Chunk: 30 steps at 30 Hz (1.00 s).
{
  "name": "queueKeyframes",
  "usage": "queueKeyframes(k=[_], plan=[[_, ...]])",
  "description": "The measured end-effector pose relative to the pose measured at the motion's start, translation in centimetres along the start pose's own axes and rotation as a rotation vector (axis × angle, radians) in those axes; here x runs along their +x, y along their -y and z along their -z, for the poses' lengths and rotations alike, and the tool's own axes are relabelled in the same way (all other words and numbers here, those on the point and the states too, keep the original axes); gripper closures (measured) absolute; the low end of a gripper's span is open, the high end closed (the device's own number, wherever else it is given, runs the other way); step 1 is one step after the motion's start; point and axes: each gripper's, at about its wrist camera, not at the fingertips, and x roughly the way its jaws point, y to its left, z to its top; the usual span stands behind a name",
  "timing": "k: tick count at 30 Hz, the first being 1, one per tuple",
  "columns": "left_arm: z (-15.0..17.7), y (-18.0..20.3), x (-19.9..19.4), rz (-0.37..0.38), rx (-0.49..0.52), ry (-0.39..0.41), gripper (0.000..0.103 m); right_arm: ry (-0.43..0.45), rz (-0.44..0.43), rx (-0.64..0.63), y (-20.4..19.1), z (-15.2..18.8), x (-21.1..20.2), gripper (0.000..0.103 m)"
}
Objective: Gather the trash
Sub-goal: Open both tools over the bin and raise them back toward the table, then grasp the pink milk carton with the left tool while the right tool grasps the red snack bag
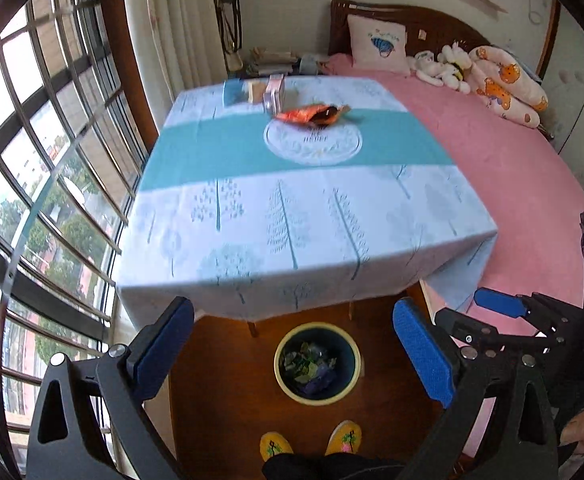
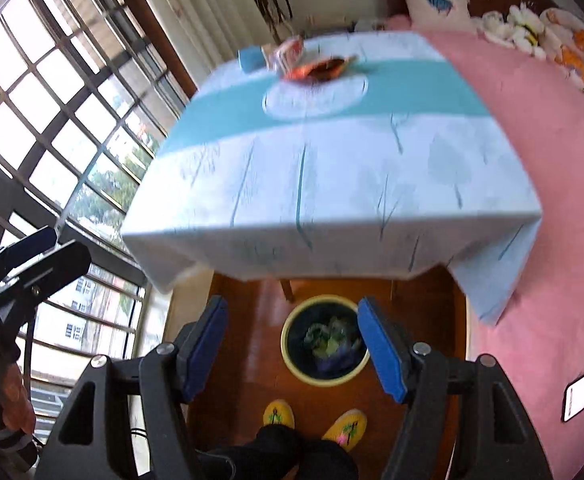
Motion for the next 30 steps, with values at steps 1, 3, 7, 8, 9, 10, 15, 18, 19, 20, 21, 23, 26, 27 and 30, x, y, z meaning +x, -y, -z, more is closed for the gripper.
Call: queueKeyframes(k=[1, 3, 7, 8, 9, 10, 15, 18, 19, 20, 21, 23, 26, 27, 30], plan=[[-0.4, 0.4, -0.5, -0.004, 0.004, 0.018, 0.004, 0.023, 0.000, -0.005, 0.0, -0.5, -0.6, 0.035], [-1.5, 1.0, -1.4, -0.011, 0.010, 0.047, 0.004, 0.060, -0.001, -0.013, 0.2, -1.4, -1.6, 0.035], [-4.1, 1.5, -3.0, -0.018, 0.003, 0.109, 0.004, 0.101, -0.003, -0.032, 0.2, -3.3, -2.8, 0.035], [-4.5, 1.6, -3.0, -0.017, -0.002, 0.117, 0.004, 0.105, -0.004, -0.037, 0.3, -3.8, -3.0, 0.035], [-5.1, 1.6, -3.1, -0.016, -0.007, 0.126, 0.004, 0.109, -0.004, -0.044, 0.3, -4.3, -3.1, 0.035], [-5.7, 1.6, -3.1, -0.014, -0.010, 0.134, 0.004, 0.115, -0.006, -0.052, 0.2, -4.8, -3.0, 0.035], [-9.0, 1.5, -1.9, -0.014, 0.020, 0.140, 0.004, 0.145, -0.026, -0.030, 0.3, -7.9, -1.8, 0.035], [-11.5, 1.2, -0.1, -0.013, 0.040, 0.145, 0.004, 0.159, -0.030, -0.014, 0.2, -10.0, -0.6, 0.035], [-12.4, 1.0, 0.8, -0.010, 0.047, 0.144, 0.004, 0.163, -0.025, -0.010, 0.2, -10.9, -0.1, 0.035], [-13.4, 0.8, 1.5, -0.007, 0.052, 0.142, 0.004, 0.164, -0.022, -0.005, 0.3, -11.7, 0.5, 0.035], [-14.5, 0.5, 2.5, -0.002, 0.059, 0.139, 0.004, 0.164, -0.020, 0.005, 0.3, -12.9, 1.3, 0.035], [-16.8, -0.3, 4.7, 0.011, 0.080, 0.130, 0.004, 0.164, -0.017, 0.025, 0.5, -14.7, 2.6, 0.035], [-20.9, -1.4, 8.8, 0.029, 0.128, 0.104, 0.004, 0.168, 0.010, 0.077, 1.0, -18.0, 5.3, 0.035], [-22.6, -2.0, 10.7, 0.033, 0.144, 0.090, 0.004, 0.168, 0.017, 0.109, 1.3, -19.4, 6.4, 0.035], [-26.5, -3.5, 14.8, 0.063, 0.169, 0.057, 0.004, 0.162, 0.014, 0.210, 2.4, -22.4, 9.5, 0.035]])
